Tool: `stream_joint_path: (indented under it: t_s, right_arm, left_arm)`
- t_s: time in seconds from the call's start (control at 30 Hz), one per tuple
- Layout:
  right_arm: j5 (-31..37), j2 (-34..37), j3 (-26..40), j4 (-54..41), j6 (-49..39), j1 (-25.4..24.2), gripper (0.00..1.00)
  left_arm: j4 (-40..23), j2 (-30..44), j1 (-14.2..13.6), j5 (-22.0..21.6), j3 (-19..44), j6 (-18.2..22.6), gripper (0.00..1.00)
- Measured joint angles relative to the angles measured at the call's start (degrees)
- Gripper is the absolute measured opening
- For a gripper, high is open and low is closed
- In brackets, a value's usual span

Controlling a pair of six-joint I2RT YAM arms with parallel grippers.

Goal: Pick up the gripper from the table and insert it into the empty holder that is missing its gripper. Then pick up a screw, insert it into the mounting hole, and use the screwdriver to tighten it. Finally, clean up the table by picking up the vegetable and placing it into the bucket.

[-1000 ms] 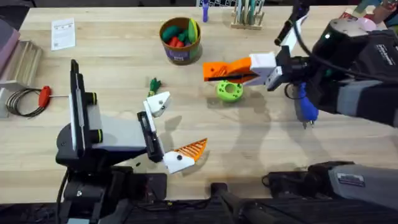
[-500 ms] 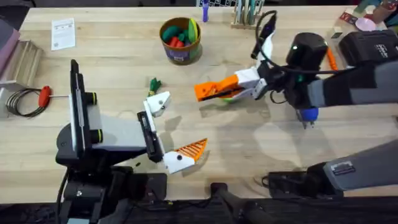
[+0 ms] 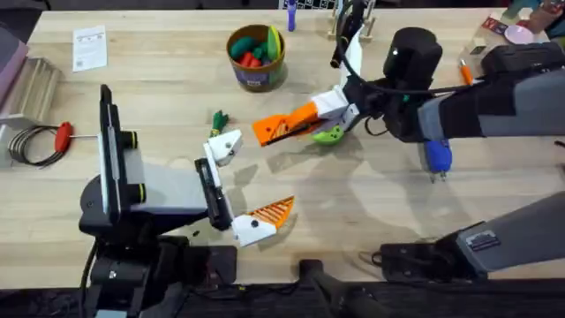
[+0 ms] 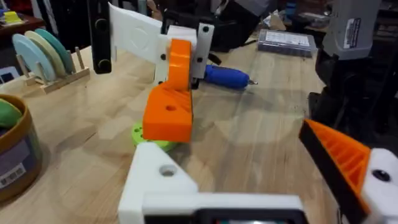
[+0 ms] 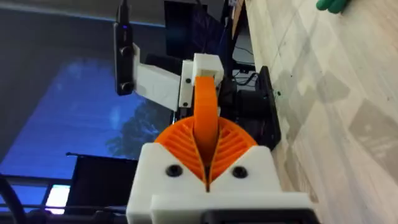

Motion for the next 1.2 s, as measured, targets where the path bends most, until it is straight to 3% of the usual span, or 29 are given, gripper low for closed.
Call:
stream_joint_path:
  t_s: [0.6,1.2]
  right_arm:
    - [0.0,3.1,0.7,-0.3,0.0,6.6,0.008]
    - [0.0,3.1,2.6,-0.3,0.3,6.8,0.008]
  left_arm:
    - [0.0,0.0,0.0,0.0,0.0,0.0,0.985]
    - [0.0,0.0,0.2,0.0,0.0,0.0,0.985]
